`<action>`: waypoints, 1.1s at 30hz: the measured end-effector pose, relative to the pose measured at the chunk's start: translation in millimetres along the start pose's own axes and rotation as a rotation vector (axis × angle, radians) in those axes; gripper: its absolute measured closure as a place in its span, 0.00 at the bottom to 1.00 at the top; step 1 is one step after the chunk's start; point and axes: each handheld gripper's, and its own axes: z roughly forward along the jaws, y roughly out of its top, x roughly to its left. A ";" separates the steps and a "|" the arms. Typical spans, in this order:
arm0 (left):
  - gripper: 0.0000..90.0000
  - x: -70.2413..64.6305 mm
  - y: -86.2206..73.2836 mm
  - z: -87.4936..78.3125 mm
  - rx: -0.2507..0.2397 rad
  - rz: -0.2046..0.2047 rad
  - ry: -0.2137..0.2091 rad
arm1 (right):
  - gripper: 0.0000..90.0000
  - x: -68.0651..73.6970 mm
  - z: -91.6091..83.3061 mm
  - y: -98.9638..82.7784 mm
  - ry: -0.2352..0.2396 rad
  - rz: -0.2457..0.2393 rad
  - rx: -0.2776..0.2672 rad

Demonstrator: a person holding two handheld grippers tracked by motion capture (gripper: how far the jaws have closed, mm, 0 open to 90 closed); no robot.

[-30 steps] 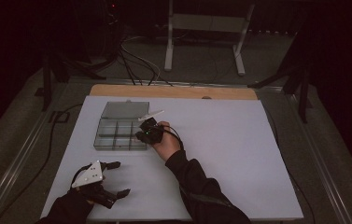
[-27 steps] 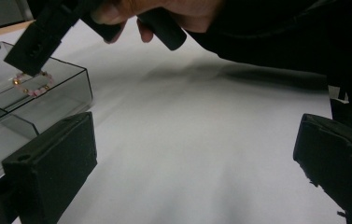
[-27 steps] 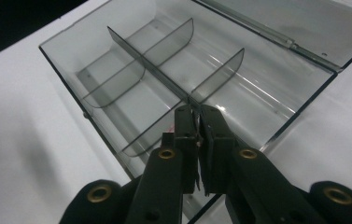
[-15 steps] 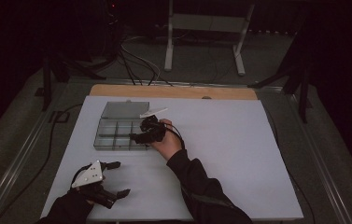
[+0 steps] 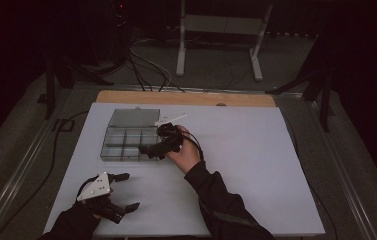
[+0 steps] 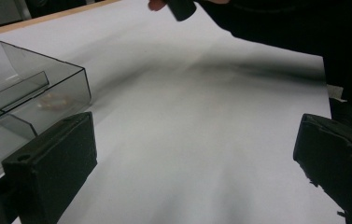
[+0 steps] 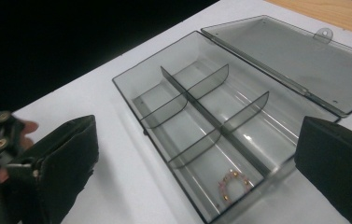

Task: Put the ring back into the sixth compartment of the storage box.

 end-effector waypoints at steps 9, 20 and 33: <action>0.00 -0.5 -0.4 0.0 0.005 0.001 0.005 | 0.00 -6.8 -29.8 -9.7 0.001 0.007 0.009; 0.00 0.1 -0.8 0.7 0.009 -0.002 0.011 | 0.00 -24.3 -91.6 -36.8 -0.041 0.030 -0.026; 0.01 0.6 -0.8 1.5 0.011 0.000 0.018 | 0.00 -33.3 -153.0 -97.4 -0.091 0.064 -0.072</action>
